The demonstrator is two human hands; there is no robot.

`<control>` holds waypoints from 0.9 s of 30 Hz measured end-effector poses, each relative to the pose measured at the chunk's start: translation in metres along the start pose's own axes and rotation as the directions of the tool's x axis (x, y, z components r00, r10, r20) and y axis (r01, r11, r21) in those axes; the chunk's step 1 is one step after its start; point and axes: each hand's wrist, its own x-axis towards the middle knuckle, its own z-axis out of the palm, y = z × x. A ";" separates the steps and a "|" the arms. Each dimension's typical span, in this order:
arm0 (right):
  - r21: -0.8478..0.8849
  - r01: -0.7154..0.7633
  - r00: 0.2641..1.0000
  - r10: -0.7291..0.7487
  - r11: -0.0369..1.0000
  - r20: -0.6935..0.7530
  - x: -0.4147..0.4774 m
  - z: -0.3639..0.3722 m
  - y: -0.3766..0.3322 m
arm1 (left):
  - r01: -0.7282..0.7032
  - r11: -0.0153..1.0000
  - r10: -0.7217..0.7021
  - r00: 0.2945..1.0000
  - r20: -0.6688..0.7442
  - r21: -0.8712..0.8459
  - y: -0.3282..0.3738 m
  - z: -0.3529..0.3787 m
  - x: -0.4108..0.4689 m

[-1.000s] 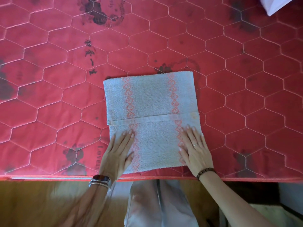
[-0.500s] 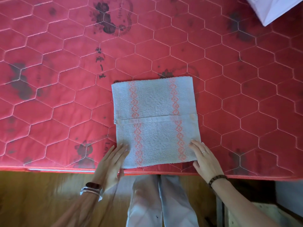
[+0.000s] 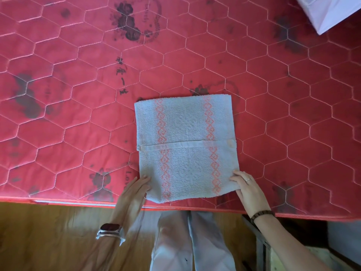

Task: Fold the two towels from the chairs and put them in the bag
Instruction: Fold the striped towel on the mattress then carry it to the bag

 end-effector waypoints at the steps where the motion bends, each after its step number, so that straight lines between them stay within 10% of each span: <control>1: 0.000 -0.015 1.000 0.015 1.000 0.015 -0.002 -0.002 0.000 | 0.017 1.000 -0.017 1.000 0.020 -0.021 0.002 -0.004 -0.002; 6: 0.064 -0.127 0.982 0.116 0.990 0.150 -0.007 -0.020 -0.004 | 0.214 0.951 -0.211 0.977 0.038 -0.222 0.020 -0.027 -0.002; 12: 0.469 -0.246 0.958 0.287 0.848 -0.018 0.032 -0.061 -0.028 | 0.577 0.655 -0.657 0.754 0.010 -0.488 0.037 -0.053 0.038; 27: 0.486 -0.250 0.897 0.389 0.838 -0.209 0.199 -0.073 -0.042 | 0.651 0.528 -0.819 0.560 -0.124 -0.546 0.008 -0.064 0.200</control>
